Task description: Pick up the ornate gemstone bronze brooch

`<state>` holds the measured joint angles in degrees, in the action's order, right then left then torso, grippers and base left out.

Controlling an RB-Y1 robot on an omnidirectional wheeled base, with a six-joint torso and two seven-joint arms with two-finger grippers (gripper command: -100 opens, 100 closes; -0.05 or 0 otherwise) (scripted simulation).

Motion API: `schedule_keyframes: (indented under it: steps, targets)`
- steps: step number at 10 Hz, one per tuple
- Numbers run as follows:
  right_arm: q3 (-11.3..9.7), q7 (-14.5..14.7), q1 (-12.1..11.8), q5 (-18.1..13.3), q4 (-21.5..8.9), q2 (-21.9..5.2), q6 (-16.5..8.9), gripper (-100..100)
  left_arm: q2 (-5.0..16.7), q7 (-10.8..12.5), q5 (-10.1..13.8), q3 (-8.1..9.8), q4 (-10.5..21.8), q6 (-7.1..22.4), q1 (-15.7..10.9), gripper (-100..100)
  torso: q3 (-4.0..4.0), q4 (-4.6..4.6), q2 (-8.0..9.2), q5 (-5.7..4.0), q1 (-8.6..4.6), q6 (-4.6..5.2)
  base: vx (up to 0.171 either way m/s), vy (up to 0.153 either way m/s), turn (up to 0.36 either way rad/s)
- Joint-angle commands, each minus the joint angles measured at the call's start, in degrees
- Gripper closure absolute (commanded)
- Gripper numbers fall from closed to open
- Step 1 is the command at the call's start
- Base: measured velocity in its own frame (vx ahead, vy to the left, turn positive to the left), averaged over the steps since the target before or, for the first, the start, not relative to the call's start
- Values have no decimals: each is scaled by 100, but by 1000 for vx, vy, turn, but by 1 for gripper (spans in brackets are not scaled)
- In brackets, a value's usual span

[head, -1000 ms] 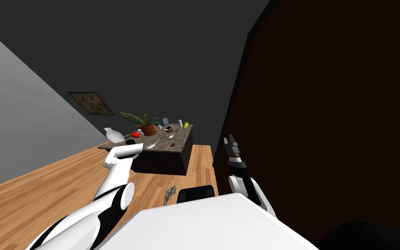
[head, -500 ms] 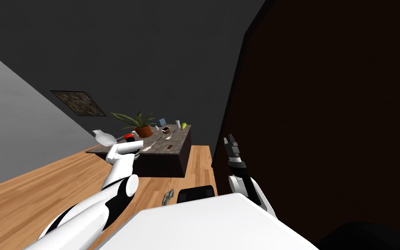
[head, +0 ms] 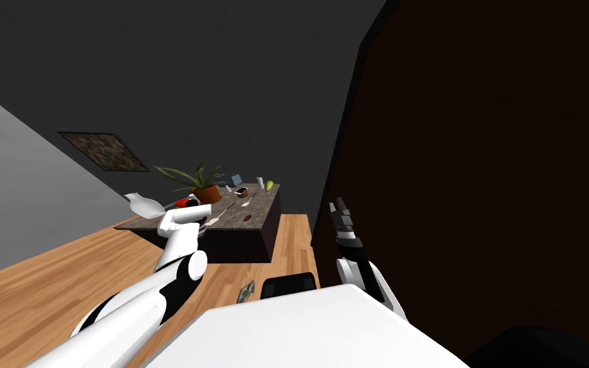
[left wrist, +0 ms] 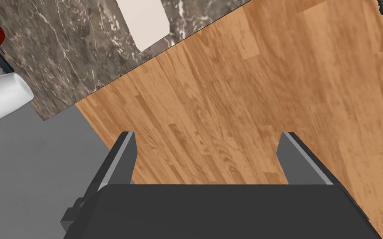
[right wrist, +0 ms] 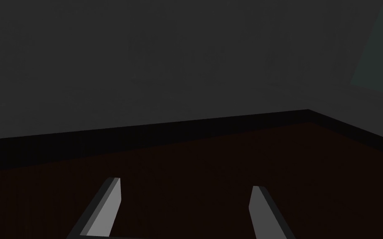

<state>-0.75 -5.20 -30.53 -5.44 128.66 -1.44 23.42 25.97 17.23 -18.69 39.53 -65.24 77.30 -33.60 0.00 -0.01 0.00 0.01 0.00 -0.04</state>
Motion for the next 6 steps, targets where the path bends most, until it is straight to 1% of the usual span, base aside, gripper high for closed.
schedule_keyframes:
  steps: [1,2,3,4,5,6]
  targets:
    - [0,0,0,0,0,0,0,0,-2,65,-123,191,281,286,-280,-100,0,0,0,0,0,0,54,-30,-96]
    - [0,0,0,0,0,0,0,0,-2,65,-123,191,281,370,-280,-100,-8,-2,-16,-3,-12,5,113,-13,-6]
    - [0,0,-1,0,0,0,0,0,-2,65,-123,191,281,370,-280,-100,-19,-7,-35,-2,-8,0,90,-18,37]
    - [0,0,-1,0,0,0,0,0,-17,116,-235,375,518,620,-528,-100,-19,-8,-33,-2,-8,0,95,-44,16]
    - [0,0,-1,0,0,0,0,0,-17,116,-235,375,518,729,-528,-100,-20,-8,-36,-4,-17,2,81,-40,14]
    - [0,0,-1,0,0,0,0,0,-39,162,-343,552,743,930,-754,-100,-19,-7,-32,-4,-17,1,90,-52,-28]
